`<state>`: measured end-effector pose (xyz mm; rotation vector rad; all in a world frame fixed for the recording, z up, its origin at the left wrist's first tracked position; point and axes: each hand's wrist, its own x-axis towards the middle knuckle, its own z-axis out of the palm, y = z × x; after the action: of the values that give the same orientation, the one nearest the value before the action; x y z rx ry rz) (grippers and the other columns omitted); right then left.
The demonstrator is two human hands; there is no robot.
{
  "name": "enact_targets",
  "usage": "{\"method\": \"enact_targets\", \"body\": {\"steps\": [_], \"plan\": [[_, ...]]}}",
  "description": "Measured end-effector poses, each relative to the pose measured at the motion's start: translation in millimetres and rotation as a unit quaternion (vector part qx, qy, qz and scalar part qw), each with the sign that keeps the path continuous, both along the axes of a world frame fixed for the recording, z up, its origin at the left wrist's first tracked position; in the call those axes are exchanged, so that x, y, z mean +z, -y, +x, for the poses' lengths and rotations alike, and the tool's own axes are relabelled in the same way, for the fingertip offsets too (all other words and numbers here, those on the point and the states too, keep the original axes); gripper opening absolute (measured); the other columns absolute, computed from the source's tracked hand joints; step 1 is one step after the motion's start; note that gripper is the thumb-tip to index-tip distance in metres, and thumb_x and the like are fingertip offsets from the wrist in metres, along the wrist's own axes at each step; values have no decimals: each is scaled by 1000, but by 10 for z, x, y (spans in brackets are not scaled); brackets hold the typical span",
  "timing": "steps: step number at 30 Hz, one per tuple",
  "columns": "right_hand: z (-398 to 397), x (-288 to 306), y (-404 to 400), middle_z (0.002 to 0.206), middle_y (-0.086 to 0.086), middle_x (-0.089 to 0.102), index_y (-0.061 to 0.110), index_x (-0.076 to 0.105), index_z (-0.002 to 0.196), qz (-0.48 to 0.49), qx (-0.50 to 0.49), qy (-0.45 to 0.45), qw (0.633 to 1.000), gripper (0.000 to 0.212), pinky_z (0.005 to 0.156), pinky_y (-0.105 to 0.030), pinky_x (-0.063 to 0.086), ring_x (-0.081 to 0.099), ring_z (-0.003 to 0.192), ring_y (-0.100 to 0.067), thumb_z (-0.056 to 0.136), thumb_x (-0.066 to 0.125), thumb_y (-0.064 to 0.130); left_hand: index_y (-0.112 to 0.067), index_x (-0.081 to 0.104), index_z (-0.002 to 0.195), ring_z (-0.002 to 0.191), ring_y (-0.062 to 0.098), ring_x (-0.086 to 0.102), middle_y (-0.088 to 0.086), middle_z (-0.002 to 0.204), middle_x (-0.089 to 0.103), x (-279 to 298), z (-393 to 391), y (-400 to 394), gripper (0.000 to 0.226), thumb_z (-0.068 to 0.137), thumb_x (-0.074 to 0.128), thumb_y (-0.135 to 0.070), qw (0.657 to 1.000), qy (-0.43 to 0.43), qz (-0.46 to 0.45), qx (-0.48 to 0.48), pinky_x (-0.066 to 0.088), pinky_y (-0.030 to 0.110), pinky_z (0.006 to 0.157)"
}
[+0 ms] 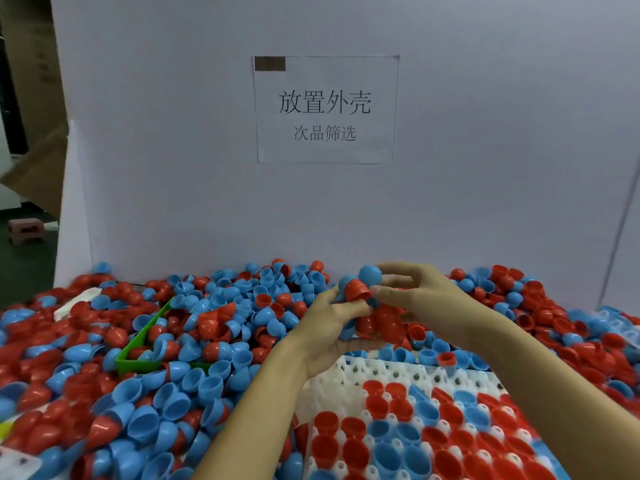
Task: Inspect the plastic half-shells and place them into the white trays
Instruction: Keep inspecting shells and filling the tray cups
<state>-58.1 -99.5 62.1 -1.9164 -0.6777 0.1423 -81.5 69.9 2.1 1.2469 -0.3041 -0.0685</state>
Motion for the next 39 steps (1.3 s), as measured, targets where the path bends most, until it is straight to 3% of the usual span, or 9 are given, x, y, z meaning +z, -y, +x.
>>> {"method": "enact_targets", "body": {"steps": [6, 12, 15, 18, 21, 24, 32, 35, 39], "plan": [[48, -81, -7, 108, -3, 74, 21, 65, 116, 90, -58, -40, 993, 24, 88, -40, 59, 72, 99, -20, 95, 62, 31, -6, 61, 125, 97, 26, 73, 14, 106, 74, 14, 15, 3, 29, 96, 60, -6, 999, -13, -44, 12, 60, 41, 75], [44, -144, -64, 106, -7, 73, 23, 58, 123, 138, -96, -47, 985, 24, 77, -35, 61, 73, 92, -21, 99, 58, 18, -6, 63, 120, 96, 26, 74, 16, 107, 73, 15, 22, -3, 24, 95, 61, -7, 997, -26, -59, 40, 61, 39, 73], [41, -120, -86, 106, 1, 65, 31, 58, 119, 103, -165, 100, 976, 25, 65, -21, 58, 67, 88, -12, 97, 59, 18, -8, 62, 114, 99, 29, 73, 19, 111, 71, 8, 16, -8, 19, 95, 62, -6, 998, -23, -29, 58, 61, 43, 75], [41, -4, -89, 103, 7, 65, 31, 66, 114, 65, -132, 175, 974, 21, 60, -15, 53, 65, 82, -14, 100, 54, 20, -9, 62, 117, 103, 31, 71, 20, 116, 69, 17, -13, -43, 23, 95, 61, -4, 997, 6, 50, 52, 62, 45, 76], [49, 120, -100, 99, 11, 71, 32, 72, 107, -79, -74, 195, 975, 22, 69, -19, 55, 67, 83, -9, 101, 52, 26, -12, 63, 114, 101, 32, 72, 22, 113, 68, 34, -43, -84, 25, 92, 63, 0, 988, 40, 145, 21, 62, 46, 76], [78, 137, -100, 88, 22, 68, 27, 76, 101, -212, -61, 225, 949, 19, 69, -12, 49, 65, 80, -1, 98, 57, 32, -16, 63, 115, 97, 31, 73, 17, 107, 70, 46, -50, -86, 29, 90, 66, -1, 976, 56, 211, 2, 62, 47, 77], [172, 5, -35, 75, -12, 73, 1, 75, 84, -301, -138, 197, 923, 29, 66, -37, 59, 65, 66, -28, 93, 63, 26, -21, 65, 94, 88, 25, 74, 4, 90, 71, -7, 12, -79, 21, 85, 75, -5, 955, 103, 265, 88, 63, 47, 74], [179, 3, -58, 63, -15, 60, -5, 72, 84, -344, -132, 184, 911, 35, 56, -31, 46, 47, 57, -18, 92, 60, 28, -25, 64, 88, 82, 24, 74, -1, 83, 69, -19, 22, -78, 24, 82, 77, -6, 945, 115, 291, 96, 63, 45, 73], [179, 34, -51, 84, -17, 73, 3, 77, 87, -374, -91, 170, 907, 27, 60, -26, 50, 52, 61, -13, 91, 65, 28, -25, 64, 89, 78, 17, 73, -5, 81, 70, -11, 18, -97, 23, 83, 76, -6, 944, 121, 288, 100, 63, 35, 71]]}}
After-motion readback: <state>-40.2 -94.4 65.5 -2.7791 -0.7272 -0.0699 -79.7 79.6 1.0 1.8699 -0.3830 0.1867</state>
